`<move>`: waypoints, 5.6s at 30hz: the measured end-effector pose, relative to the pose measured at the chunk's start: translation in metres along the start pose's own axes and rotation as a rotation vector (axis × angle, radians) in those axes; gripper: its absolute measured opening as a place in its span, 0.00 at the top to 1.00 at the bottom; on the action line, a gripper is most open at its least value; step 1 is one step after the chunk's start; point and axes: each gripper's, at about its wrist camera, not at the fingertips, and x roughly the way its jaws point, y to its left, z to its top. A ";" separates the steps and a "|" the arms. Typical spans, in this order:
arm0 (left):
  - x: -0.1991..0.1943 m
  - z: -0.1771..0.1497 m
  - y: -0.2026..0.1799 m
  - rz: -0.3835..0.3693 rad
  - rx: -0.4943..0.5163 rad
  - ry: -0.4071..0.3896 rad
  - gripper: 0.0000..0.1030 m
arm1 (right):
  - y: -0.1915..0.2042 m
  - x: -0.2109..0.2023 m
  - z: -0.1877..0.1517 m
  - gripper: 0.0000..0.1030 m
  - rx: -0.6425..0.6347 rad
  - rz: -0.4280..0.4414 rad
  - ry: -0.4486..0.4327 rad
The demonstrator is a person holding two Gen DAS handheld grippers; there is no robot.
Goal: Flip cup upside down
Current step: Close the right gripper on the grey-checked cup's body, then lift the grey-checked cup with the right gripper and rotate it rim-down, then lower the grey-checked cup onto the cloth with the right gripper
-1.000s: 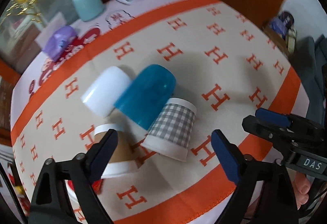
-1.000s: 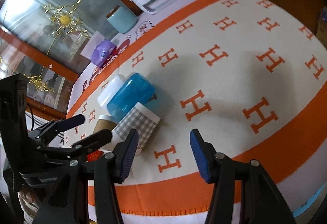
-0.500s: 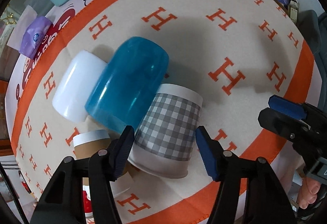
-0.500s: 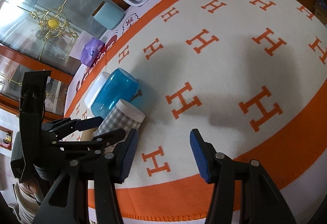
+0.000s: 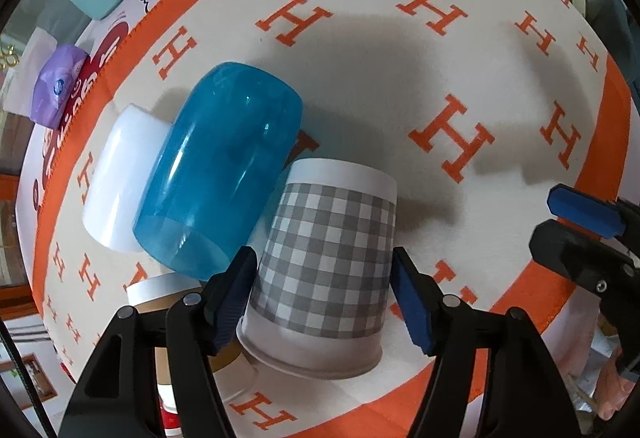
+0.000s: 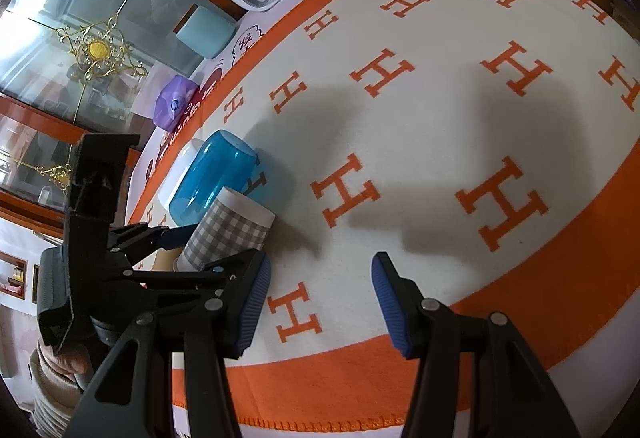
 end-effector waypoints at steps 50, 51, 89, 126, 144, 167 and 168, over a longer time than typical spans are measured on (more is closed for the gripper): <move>0.009 -0.244 0.111 -0.386 -0.991 -0.062 0.16 | 0.102 0.030 -0.087 0.49 -0.272 0.066 0.215; 0.007 -0.245 0.110 -0.385 -0.988 -0.061 0.16 | 0.103 0.029 -0.088 0.49 -0.275 0.067 0.215; -0.048 -0.340 0.161 -0.166 -0.820 -0.343 0.16 | 0.194 0.093 -0.114 0.40 -0.439 0.049 0.484; -0.042 -0.320 0.150 -0.188 -0.785 -0.386 0.15 | 0.188 0.053 -0.114 0.41 -0.594 0.104 0.239; -0.042 -0.324 0.144 -0.090 -0.814 -0.433 0.15 | 0.172 0.048 -0.172 0.40 -0.952 -0.008 -0.224; -0.047 -0.330 0.123 -0.097 -0.764 -0.454 0.03 | 0.157 0.034 -0.202 0.25 -1.029 -0.034 -0.284; -0.048 -0.330 0.122 -0.091 -0.762 -0.452 0.03 | 0.157 0.031 -0.201 0.25 -1.015 -0.029 -0.274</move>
